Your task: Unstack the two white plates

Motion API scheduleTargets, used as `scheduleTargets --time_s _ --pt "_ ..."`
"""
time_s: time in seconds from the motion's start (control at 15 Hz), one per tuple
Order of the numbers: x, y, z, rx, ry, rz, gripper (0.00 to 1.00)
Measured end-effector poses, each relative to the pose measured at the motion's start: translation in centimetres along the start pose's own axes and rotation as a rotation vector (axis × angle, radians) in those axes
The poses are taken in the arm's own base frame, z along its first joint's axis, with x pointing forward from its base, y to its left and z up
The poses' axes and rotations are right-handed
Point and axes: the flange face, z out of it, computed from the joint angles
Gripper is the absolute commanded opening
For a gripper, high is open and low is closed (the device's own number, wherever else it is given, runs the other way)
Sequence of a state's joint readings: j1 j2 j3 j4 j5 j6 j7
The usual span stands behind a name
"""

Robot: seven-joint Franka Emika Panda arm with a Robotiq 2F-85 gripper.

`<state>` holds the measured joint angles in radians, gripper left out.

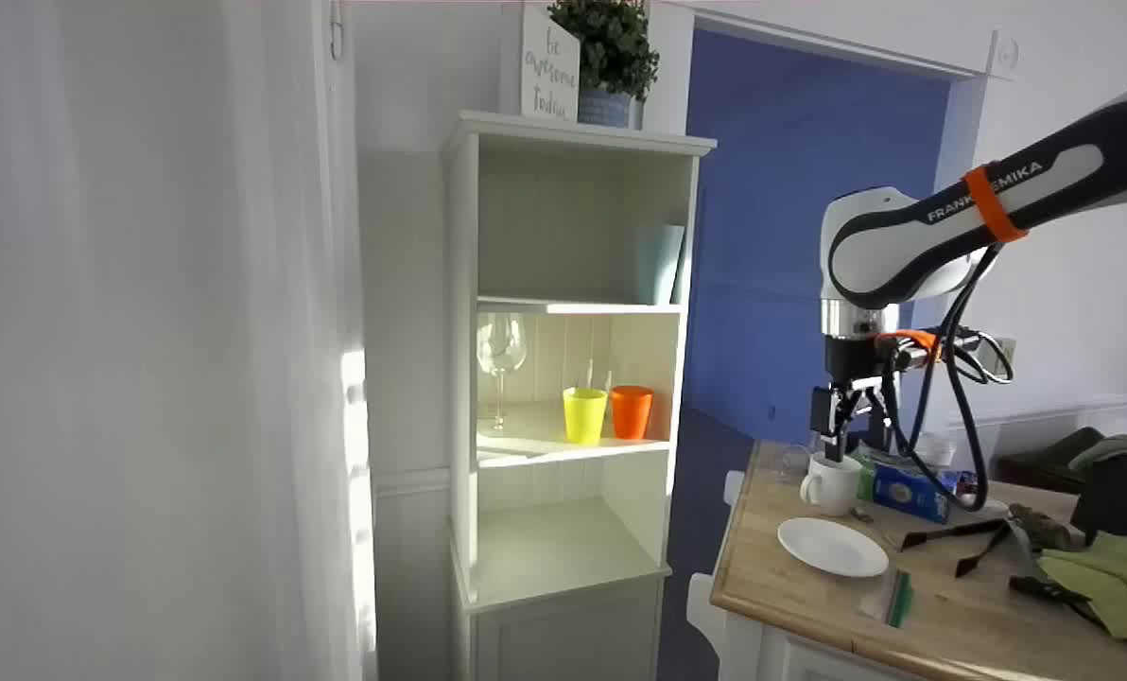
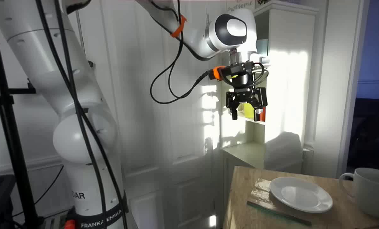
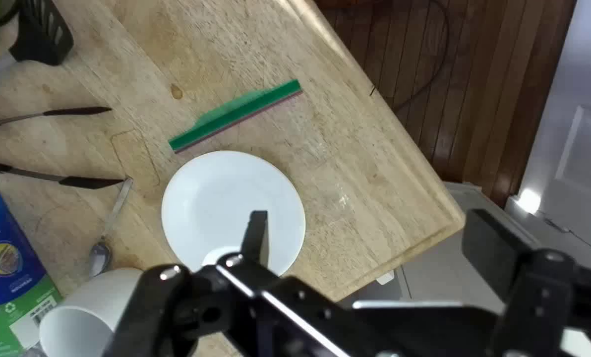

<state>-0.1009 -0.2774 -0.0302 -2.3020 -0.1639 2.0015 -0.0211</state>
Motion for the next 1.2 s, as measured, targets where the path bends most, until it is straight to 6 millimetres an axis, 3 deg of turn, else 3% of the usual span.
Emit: scheduleTargets --time_s 0.6,0.87,1.2 --pt "0.1 0.2 0.2 0.002 -0.004 -0.016 1.0" --pt "1.1 2.7 1.2 0.021 -0.021 -0.109 1.0" --pt "4.3 6.3 3.0 0.054 0.016 -0.252 1.0"
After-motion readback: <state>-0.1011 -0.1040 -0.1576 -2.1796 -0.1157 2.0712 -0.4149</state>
